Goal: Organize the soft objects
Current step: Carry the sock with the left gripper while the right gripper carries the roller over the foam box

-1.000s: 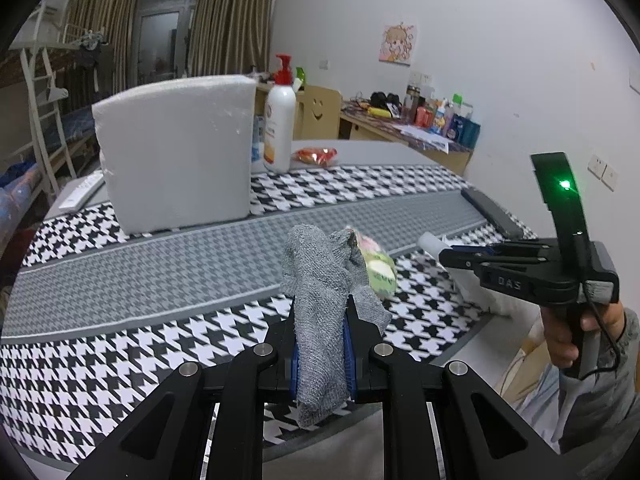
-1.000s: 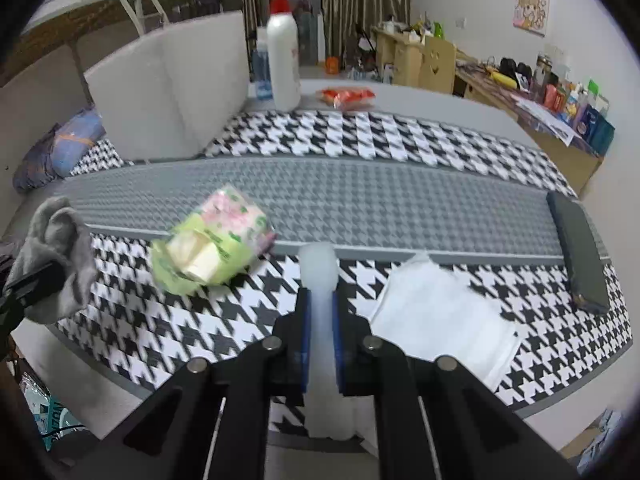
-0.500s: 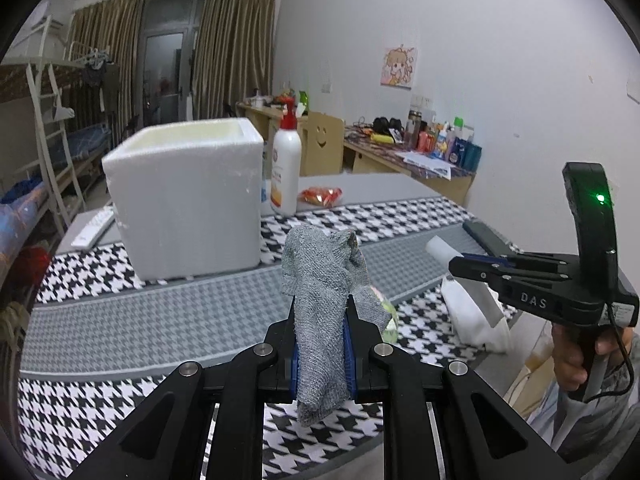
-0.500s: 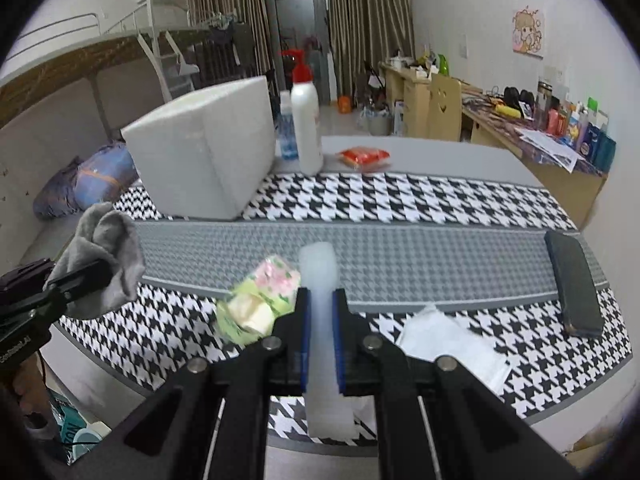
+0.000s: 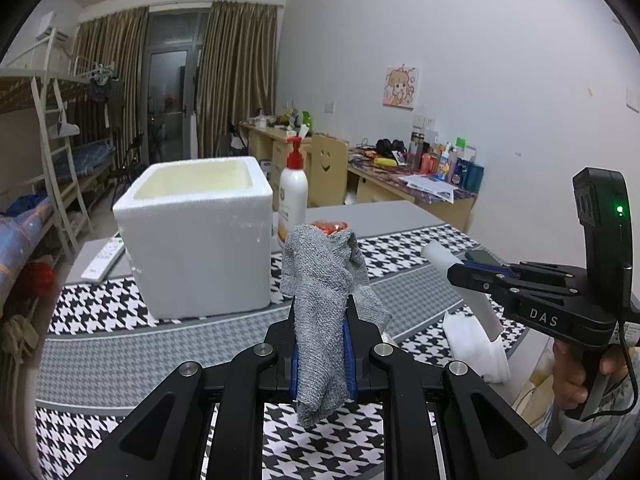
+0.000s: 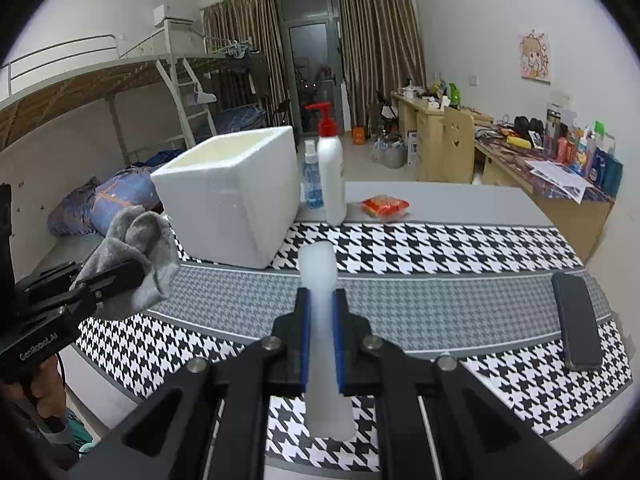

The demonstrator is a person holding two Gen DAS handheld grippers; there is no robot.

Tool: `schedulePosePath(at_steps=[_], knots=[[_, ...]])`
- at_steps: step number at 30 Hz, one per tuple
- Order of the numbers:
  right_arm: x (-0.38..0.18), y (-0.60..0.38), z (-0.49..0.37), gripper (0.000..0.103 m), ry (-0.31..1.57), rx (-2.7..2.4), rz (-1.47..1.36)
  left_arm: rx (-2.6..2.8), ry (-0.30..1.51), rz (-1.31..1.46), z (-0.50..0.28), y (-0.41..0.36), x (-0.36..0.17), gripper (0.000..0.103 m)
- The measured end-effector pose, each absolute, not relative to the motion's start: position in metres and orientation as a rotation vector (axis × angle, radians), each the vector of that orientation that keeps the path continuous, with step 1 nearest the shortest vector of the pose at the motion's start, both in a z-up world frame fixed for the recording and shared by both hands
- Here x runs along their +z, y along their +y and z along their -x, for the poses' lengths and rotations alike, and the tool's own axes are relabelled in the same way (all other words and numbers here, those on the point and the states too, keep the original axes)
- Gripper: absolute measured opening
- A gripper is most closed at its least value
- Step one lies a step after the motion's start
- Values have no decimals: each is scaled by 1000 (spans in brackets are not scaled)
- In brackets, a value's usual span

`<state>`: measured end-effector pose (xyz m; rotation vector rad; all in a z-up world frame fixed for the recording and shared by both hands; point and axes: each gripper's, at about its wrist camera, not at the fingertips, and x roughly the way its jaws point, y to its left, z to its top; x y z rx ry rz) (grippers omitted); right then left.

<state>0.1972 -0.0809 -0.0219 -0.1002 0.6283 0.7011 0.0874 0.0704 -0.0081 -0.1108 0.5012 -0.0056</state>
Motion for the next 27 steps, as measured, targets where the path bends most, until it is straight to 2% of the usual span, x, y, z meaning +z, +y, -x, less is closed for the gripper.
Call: schedulePosePath(at_steps=[27], knots=[[26, -56, -207, 13, 490, 727, 87, 42, 400, 64, -108, 88, 44, 18]])
